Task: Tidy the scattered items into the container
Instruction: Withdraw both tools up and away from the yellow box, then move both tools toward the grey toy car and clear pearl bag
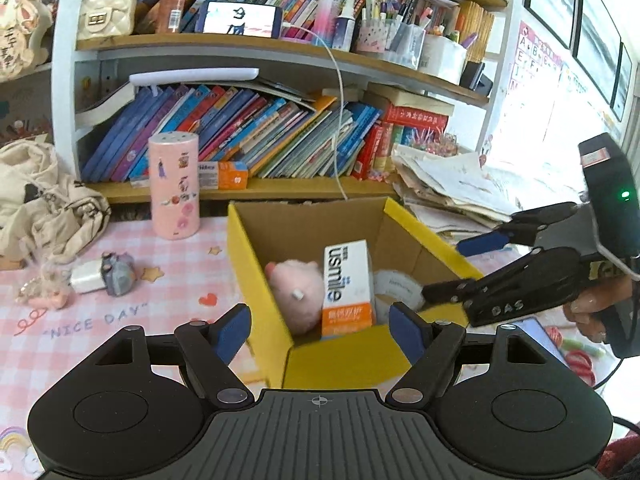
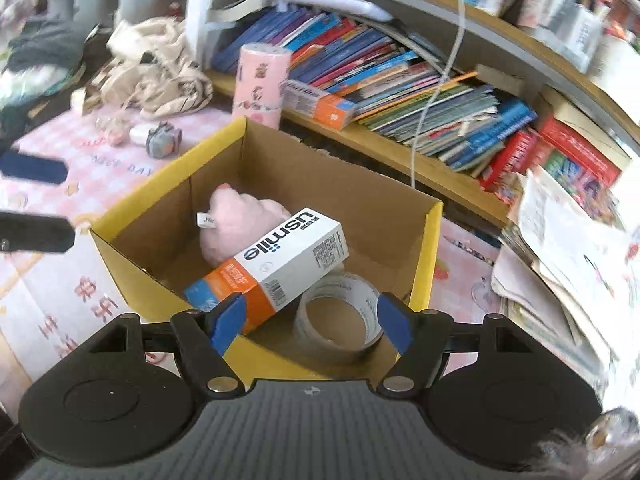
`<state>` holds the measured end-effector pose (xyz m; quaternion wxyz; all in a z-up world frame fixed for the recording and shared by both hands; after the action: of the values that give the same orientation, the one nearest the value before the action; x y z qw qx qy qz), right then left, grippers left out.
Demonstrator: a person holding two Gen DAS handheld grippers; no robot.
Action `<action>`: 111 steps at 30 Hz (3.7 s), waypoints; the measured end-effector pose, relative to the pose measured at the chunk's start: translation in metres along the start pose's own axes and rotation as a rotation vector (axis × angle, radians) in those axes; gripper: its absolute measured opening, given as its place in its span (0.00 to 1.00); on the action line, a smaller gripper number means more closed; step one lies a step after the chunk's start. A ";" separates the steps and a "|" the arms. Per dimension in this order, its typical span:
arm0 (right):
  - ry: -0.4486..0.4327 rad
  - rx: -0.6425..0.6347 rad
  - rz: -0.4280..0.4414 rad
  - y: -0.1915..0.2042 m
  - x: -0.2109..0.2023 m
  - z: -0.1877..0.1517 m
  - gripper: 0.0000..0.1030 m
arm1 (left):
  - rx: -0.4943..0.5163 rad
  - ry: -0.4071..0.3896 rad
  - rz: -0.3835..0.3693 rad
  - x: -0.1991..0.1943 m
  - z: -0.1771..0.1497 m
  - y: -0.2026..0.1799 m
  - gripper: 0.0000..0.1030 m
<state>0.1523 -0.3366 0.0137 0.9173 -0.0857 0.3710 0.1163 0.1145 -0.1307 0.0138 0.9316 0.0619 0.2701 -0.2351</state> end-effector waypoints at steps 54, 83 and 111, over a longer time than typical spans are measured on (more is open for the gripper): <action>-0.034 0.100 -0.044 0.252 -0.027 -0.063 0.98 | -0.062 0.152 0.219 -0.130 -0.118 0.127 0.94; -0.047 0.012 0.037 0.293 -0.014 -0.046 0.98 | -0.128 0.159 0.256 -0.142 -0.132 0.158 0.94; -0.024 0.088 0.073 0.276 0.091 0.041 0.96 | -0.152 0.171 0.311 -0.066 -0.100 0.236 0.94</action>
<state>0.1665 -0.0482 -0.0410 0.9196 -0.0304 0.3678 0.1345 0.1288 0.1281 -0.0384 0.9324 0.0520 0.3523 -0.0610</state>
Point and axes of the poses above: each gripper's, at about its wrist camera, not at the fingertips, and x roughly the way its jaws point, y to its left, z to its top, the point moved 5 cm from there along x, roughly the way its jaws point, and after that the axes turned 10 degrees about x, right-handed, at the moved point
